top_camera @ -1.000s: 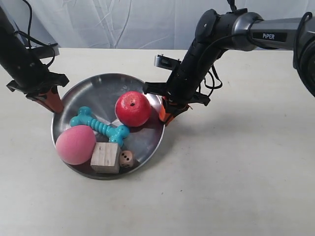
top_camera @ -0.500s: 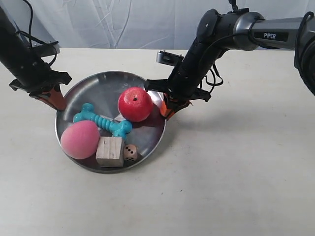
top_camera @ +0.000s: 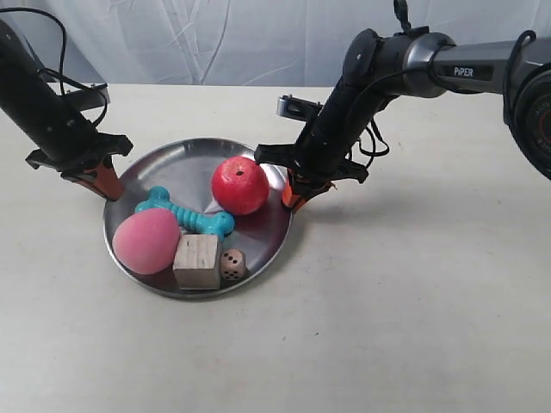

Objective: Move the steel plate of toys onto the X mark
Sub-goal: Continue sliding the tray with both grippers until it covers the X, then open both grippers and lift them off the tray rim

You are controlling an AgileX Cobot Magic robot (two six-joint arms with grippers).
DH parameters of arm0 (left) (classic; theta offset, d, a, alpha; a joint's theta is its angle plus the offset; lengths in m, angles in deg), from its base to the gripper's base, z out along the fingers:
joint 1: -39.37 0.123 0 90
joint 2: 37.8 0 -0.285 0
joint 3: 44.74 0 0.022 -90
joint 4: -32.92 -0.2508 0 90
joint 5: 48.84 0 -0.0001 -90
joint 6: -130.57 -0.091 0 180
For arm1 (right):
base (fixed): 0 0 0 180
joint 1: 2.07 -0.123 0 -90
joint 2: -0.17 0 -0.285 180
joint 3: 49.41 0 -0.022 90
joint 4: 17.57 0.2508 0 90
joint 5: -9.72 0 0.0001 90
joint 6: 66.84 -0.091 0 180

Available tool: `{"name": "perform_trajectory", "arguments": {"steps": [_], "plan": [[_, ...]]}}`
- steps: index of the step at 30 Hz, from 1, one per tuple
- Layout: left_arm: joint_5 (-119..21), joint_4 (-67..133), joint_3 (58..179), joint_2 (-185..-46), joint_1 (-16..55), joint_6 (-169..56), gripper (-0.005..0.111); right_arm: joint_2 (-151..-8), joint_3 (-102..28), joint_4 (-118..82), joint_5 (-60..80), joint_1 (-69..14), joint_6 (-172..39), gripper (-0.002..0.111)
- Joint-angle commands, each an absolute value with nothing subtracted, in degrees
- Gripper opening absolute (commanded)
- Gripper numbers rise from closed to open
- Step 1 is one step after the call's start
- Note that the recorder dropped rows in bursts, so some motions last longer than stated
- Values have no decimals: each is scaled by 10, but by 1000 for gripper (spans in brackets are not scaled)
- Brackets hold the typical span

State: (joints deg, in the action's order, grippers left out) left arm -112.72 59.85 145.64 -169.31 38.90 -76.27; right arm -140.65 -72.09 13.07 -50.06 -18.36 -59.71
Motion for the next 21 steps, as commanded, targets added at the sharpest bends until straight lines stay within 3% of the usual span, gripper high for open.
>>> {"name": "perform_trajectory", "arguments": {"steps": [1, 21], "plan": [[-1127, 656, 1460, -1694, 380, -754, 0, -1412, -726, 160, -480, -191, -593, -1], [-1116, 643, 1460, -1703, 380, -754, 0, -1412, -726, 138, -479, -191, -606, -1]]}}
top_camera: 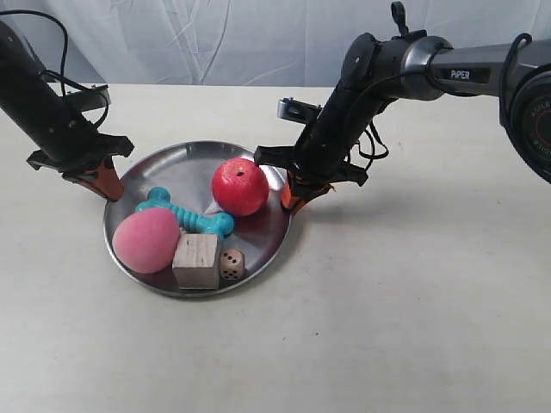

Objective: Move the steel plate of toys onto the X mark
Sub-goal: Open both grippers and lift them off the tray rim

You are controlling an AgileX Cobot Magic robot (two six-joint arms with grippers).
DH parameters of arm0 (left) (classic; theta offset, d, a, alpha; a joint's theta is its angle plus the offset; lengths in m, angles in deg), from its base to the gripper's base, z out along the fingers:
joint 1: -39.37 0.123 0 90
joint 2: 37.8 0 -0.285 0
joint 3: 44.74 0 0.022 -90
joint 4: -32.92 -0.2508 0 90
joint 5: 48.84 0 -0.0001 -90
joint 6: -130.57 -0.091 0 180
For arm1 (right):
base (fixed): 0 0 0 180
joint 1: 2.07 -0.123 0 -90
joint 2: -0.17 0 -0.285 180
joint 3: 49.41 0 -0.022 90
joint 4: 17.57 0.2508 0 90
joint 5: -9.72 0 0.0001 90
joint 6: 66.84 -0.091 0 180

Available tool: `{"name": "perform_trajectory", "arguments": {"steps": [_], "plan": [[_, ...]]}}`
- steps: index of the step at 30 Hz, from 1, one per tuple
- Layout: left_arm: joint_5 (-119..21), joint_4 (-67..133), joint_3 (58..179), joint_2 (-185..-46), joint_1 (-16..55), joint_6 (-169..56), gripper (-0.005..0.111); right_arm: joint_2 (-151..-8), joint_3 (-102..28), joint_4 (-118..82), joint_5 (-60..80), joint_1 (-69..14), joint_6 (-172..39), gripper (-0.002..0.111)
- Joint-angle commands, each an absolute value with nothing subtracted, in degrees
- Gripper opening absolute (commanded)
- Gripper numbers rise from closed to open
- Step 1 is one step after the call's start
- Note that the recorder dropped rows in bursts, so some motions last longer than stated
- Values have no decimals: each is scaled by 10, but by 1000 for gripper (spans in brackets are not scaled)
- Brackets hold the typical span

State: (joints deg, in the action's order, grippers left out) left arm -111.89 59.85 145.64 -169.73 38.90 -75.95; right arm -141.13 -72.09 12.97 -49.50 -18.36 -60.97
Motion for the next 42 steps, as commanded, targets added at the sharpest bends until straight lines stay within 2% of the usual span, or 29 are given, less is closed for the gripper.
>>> {"name": "perform_trajectory", "arguments": {"steps": [1, 16, 18, 19, 21, 22, 26, 28, 30, 32, 33, 36, 42], "plan": [[-1116, 642, 1460, -1705, 380, -754, 0, -1412, -726, 138, -479, -191, -606, -1], [-1118, 642, 1460, -1711, 380, -750, 0, -1412, -726, 131, -475, -191, -614, -1], [-1118, 642, 1460, -1711, 380, -749, 0, -1412, -726, 131, -472, -191, -614, 4], [-1118, 643, 1460, -1711, 380, -749, 0, -1412, -726, 131, -472, -191, -614, 16], [-1118, 644, 1460, -1711, 380, -749, 0, -1412, -726, 131, -472, -191, -614, 27], [-1118, 644, 1460, -1711, 380, -749, 0, -1412, -726, 131, -472, -191, -614, 30], [-1121, 644, 1460, -1711, 380, -749, 0, -1412, -726, 131, -473, -191, -614, 30], [-1123, 644, 1460, -1711, 380, -746, 3, -1412, -726, 131, -474, -191, -612, 35], [-1123, 642, 1460, -1711, 380, -739, 13, -1412, -726, 131, -478, -191, -612, 41], [-1128, 641, 1460, -1711, 380, -739, 23, -1412, -726, 131, -479, -191, -612, 42], [-1130, 641, 1460, -1711, 381, -737, 33, -1412, -726, 131, -480, -191, -611, 42], [-1135, 640, 1460, -1711, 381, -736, 45, -1412, -726, 131, -482, -191, -611, 42], [-1143, 625, 1460, -1710, 381, -723, 46, -1399, -726, 108, -488, -188, -611, 42]]}}
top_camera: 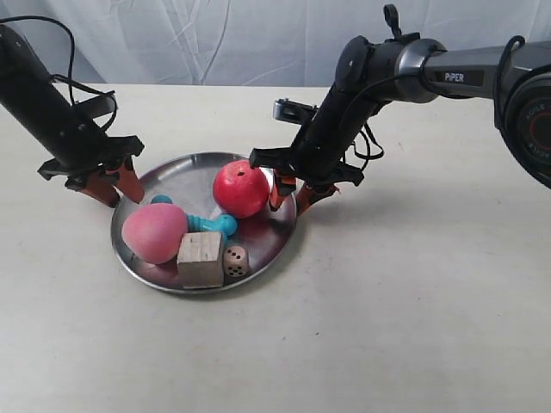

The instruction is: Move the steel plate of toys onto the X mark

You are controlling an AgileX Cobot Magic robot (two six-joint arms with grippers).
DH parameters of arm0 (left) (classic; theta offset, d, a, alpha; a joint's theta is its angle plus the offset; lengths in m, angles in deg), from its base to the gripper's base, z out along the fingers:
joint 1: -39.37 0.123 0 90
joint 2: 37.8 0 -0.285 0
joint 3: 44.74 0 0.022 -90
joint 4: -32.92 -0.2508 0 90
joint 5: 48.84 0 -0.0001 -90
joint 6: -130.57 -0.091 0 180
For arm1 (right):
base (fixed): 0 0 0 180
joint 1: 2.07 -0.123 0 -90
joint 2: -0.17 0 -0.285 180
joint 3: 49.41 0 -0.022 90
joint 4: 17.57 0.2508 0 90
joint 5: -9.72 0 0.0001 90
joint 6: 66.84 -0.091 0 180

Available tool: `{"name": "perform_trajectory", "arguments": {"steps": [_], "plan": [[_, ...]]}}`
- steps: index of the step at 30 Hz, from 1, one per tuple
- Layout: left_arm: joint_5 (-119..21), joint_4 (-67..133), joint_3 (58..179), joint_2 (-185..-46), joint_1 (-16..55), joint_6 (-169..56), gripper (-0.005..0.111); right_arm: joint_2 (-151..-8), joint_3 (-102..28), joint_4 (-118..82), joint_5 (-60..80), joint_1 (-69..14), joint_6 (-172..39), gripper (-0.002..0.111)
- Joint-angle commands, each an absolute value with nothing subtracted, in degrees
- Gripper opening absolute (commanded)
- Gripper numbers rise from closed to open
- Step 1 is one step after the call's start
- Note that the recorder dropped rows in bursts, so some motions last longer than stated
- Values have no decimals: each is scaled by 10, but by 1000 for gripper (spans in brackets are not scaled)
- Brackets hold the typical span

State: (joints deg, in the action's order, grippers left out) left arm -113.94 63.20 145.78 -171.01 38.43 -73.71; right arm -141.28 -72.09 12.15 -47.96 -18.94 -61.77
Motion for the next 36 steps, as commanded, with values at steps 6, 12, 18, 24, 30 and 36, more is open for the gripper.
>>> {"name": "perform_trajectory", "arguments": {"steps": [6, 12, 18, 24, 30, 36], "plan": [[-1142, 622, 1460, -1696, 381, -723, 46, -1399, -726, 81, -502, -185, -615, 42], [-1141, 608, 1460, -1672, 381, -721, 46, -1390, -726, 70, -499, -185, -618, 42], [-1131, 590, 1460, -1660, 381, -708, 46, -1380, -726, 11, -499, -185, -653, 42], [-1129, 590, 1460, -1649, 381, -708, 45, -1358, -726, -34, -498, -185, -668, 42], [-1129, 590, 1460, -1611, 381, -708, 28, -1324, -726, -41, -515, -185, -668, 29], [-1087, 590, 1408, -1532, 381, -708, 0, -1282, -724, -41, -520, -187, -668, -1]]}}
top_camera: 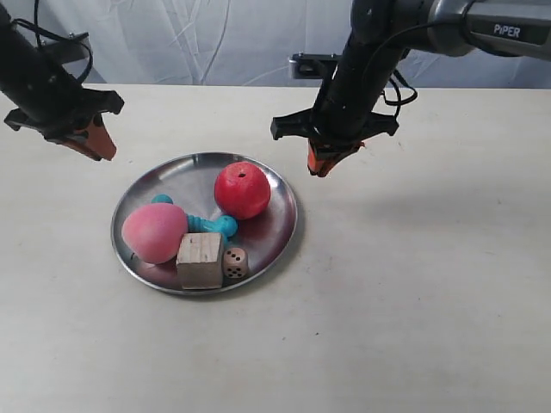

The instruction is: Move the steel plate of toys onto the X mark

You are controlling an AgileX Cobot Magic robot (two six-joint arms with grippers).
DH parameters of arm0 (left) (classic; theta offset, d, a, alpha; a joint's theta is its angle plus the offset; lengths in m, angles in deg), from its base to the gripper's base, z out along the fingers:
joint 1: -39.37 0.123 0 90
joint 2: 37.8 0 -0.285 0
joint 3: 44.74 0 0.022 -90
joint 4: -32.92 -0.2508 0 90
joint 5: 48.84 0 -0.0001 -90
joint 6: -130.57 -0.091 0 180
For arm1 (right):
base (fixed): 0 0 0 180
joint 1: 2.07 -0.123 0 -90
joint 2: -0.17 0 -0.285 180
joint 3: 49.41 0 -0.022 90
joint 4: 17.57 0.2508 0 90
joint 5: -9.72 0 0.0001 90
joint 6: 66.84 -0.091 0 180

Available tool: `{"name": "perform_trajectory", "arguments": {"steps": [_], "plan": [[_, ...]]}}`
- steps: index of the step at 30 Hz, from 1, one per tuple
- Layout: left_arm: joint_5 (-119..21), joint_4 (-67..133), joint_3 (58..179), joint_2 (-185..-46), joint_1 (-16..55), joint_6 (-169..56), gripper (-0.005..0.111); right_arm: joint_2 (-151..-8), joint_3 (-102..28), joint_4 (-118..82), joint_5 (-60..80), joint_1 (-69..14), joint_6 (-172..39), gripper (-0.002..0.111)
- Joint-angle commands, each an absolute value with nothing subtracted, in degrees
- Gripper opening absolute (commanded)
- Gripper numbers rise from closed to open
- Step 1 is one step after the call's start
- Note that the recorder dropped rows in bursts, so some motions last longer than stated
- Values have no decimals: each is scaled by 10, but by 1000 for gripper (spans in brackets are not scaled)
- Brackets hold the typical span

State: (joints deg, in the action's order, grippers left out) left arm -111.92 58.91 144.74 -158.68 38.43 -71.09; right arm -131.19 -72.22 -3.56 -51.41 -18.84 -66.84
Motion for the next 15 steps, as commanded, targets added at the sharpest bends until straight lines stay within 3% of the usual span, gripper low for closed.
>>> {"name": "perform_trajectory", "arguments": {"steps": [1, 6, 15], "plan": [[-1068, 590, 1394, -1518, 381, -708, 0, -1273, -724, -41, -521, -188, -668, -1], [-976, 590, 1304, -1427, 381, -709, 0, -1222, -705, -43, -514, -205, -664, -1], [-846, 623, 1169, -1262, 381, -736, 0, -1041, -484, -43, -332, -238, -664, -1]]}}
